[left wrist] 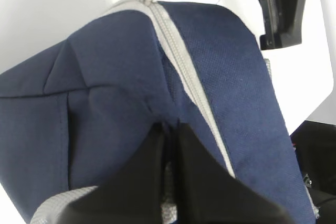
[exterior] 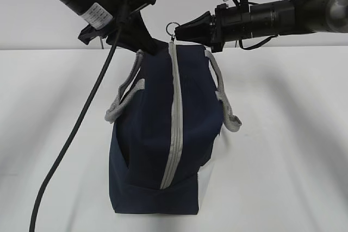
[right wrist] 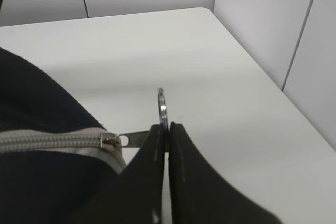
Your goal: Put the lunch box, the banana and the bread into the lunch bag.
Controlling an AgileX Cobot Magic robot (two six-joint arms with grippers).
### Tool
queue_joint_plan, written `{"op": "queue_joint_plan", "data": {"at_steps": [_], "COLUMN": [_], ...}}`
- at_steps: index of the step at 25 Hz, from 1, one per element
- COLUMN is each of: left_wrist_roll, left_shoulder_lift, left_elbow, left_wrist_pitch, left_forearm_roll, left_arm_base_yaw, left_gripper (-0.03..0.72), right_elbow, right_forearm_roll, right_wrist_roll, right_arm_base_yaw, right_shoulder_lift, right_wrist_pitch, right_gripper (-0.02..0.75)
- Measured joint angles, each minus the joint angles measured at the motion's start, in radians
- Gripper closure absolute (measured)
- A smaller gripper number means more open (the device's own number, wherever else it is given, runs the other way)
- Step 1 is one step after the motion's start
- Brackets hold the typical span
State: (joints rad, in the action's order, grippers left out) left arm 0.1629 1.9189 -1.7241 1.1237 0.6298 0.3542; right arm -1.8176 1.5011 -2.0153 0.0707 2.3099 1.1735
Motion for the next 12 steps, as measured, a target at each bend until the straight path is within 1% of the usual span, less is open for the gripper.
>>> {"op": "queue_joint_plan", "data": {"at_steps": [7,12], "left_wrist_roll": [0.015,0.026], "left_shoulder_lift": [0.000,0.001], "left_elbow": [0.000,0.000], "left_wrist_pitch": [0.011,0.018], "left_forearm_roll": [0.002,0.002], "left_arm_base_yaw": [0.000,0.000], "left_gripper": [0.666,0.666], "right_elbow": [0.000,0.000], "right_forearm_roll": [-0.040,-0.056], "right_wrist_roll": [0.008,0.030], "right_arm_base_yaw": [0.000,0.000], "right_shoulder_lift": [0.032,0.065], "right_wrist_pitch": [-0.002,0.027], "right_gripper": [0.738,0.738]}}
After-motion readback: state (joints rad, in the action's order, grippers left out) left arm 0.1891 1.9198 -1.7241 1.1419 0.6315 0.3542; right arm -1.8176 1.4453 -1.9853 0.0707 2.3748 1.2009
